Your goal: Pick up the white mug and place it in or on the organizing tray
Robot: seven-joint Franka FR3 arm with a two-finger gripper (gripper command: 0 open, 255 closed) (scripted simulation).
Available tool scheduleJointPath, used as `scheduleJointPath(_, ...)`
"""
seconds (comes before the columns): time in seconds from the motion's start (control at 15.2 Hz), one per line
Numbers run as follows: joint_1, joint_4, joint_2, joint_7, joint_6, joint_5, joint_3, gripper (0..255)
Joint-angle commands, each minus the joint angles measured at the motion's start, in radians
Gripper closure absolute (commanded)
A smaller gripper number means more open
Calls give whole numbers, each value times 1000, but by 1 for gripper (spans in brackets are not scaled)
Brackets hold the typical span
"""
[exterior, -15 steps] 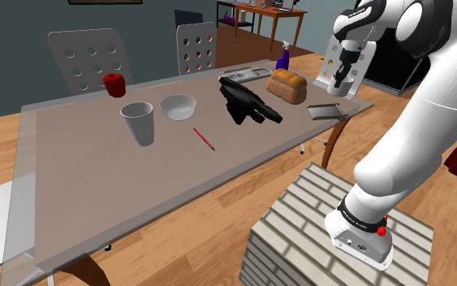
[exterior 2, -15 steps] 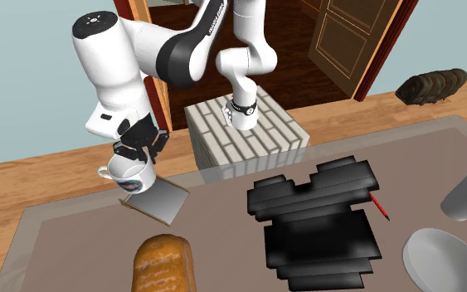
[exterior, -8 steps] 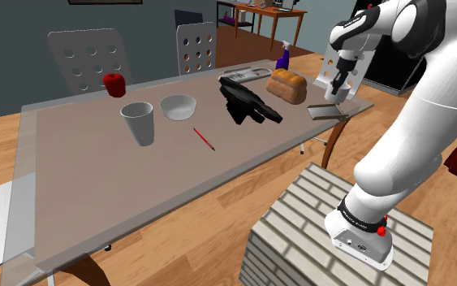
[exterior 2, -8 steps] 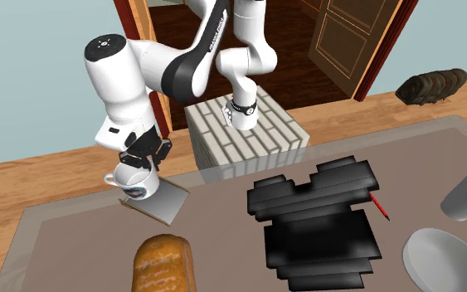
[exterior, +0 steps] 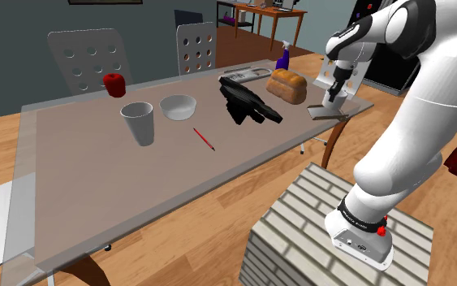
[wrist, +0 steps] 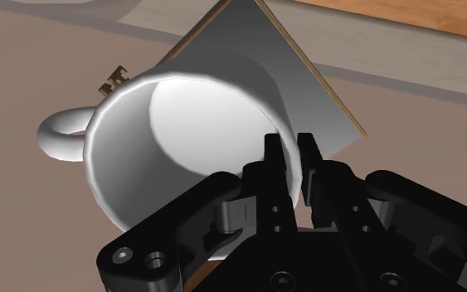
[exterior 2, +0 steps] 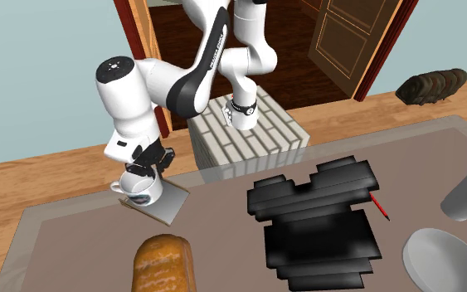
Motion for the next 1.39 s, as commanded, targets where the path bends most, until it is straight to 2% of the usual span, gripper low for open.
scheduleJointPath(0.0, -1, -6, 6, -3, 12, 5, 1, 255)
scheduleJointPath(0.4, -1, -6, 6, -3, 12, 5, 1, 255)
scheduleJointPath(0.46, -1, -6, 6, -3, 12, 5, 1, 0)
scheduleJointPath(0.79, -1, -6, 6, -3, 12, 5, 1, 0)
scheduleJointPath(1.06, 9, 63, -53, 26, -106, -36, -2, 0)
scheduleJointPath(1.32, 9, 63, -53, 26, -106, -36, -2, 0)
